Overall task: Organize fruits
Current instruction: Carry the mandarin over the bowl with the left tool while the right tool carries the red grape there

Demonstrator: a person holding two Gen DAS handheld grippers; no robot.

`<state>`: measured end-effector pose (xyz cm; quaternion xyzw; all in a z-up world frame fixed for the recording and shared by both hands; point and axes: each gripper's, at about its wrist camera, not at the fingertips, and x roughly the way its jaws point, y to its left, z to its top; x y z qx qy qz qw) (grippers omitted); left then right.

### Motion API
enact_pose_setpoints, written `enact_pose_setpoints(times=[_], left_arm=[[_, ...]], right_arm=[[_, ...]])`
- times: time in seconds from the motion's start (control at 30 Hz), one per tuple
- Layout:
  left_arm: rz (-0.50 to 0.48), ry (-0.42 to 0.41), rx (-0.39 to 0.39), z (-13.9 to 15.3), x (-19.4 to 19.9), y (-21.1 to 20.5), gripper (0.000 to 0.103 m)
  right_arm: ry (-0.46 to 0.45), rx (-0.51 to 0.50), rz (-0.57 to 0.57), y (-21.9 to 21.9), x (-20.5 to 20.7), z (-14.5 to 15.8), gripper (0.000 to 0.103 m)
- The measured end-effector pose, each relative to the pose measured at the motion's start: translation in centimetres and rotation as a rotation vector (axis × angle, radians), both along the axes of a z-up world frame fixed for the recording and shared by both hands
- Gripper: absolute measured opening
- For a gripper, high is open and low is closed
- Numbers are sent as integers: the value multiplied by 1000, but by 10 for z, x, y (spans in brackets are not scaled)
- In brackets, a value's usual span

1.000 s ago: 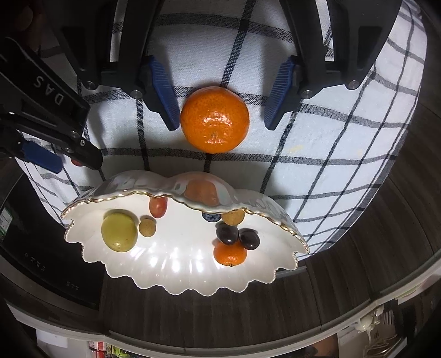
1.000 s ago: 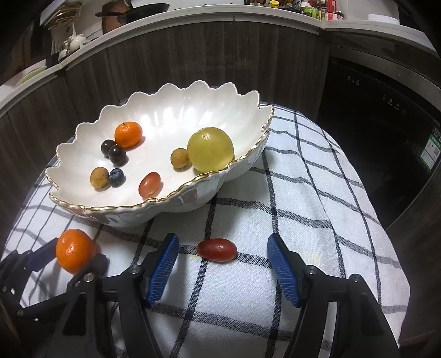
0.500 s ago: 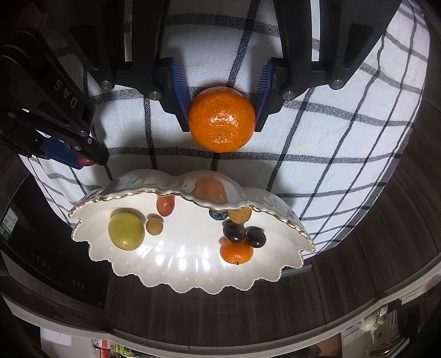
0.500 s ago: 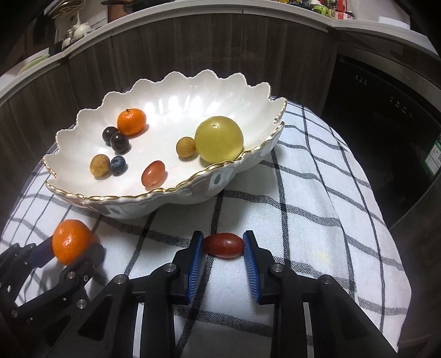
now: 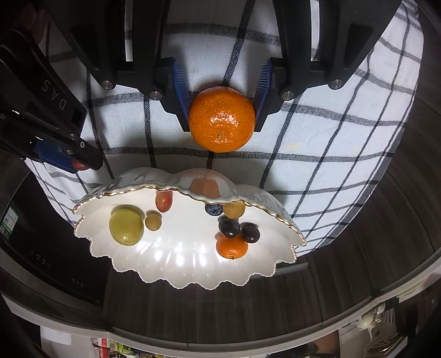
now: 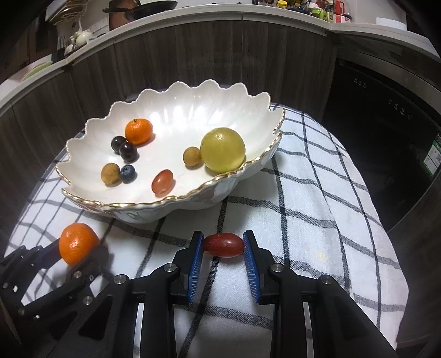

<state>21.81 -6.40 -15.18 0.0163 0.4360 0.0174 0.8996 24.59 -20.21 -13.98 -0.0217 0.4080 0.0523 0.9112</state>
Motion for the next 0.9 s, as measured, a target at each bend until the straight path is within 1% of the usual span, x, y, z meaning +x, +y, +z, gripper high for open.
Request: enact_pose_setpoints(times=[0.33,0.9], left_arm=[[-9,-53,8,24,-12,-1,42],[-11,-141,15,58,-30,-2,42]], right_arm=[[-57,9,1,-2,-18,26,31],[-132,16,-3,-4,-40,58,31]])
